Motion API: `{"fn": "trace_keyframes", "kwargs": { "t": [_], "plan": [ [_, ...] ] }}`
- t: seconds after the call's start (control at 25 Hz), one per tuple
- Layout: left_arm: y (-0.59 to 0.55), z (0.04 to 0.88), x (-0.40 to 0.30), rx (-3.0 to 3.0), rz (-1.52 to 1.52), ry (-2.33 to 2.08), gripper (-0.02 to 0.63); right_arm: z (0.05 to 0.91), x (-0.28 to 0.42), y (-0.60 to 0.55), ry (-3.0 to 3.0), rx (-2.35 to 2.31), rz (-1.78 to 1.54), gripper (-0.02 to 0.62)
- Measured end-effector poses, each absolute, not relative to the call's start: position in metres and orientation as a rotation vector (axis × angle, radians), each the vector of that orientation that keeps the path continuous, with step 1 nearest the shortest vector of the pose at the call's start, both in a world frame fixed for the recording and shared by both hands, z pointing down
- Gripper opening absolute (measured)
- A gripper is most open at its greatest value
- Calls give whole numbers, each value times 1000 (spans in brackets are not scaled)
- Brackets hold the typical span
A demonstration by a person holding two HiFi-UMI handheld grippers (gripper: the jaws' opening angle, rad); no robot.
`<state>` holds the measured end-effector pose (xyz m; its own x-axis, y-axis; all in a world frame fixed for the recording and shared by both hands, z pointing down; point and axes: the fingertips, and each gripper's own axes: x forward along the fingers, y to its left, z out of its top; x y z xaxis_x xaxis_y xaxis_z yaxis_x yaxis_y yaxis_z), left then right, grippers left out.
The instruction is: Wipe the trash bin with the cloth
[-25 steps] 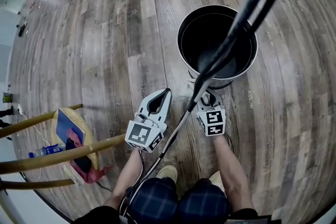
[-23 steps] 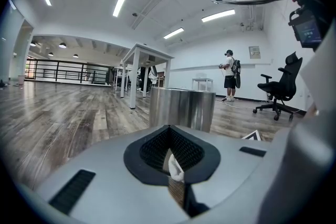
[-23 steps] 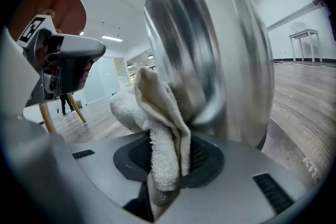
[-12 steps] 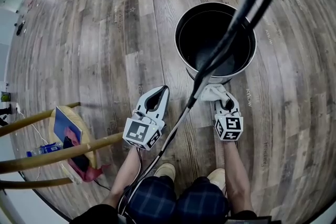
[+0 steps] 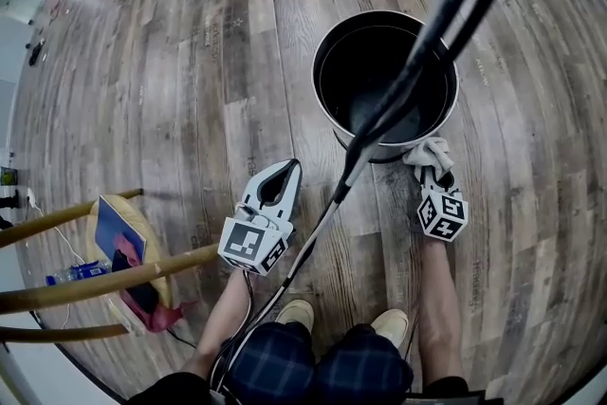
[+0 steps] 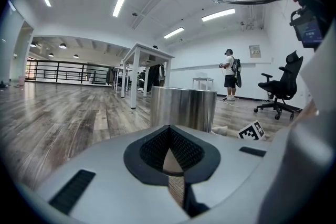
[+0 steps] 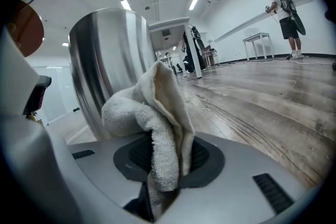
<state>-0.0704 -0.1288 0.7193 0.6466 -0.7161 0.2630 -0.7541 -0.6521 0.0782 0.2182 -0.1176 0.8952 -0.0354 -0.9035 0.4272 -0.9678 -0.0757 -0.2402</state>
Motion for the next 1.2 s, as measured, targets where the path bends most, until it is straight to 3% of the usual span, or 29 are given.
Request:
{"fn": "trace_keyframes", "kwargs": {
  "t": [0.48, 0.8, 1.2],
  "plan": [
    [-126, 721, -66, 2688, 328, -1202, -3, 876, 226, -99, -2078, 2131, 706, 95],
    [-127, 722, -63, 2689, 323, -1192, -3, 810, 236, -67, -2151, 2229, 583, 97],
    [-120, 722, -50, 2711, 312, -1142, -3, 749, 154, -50, -2313, 2030, 412, 97]
  ]
}}
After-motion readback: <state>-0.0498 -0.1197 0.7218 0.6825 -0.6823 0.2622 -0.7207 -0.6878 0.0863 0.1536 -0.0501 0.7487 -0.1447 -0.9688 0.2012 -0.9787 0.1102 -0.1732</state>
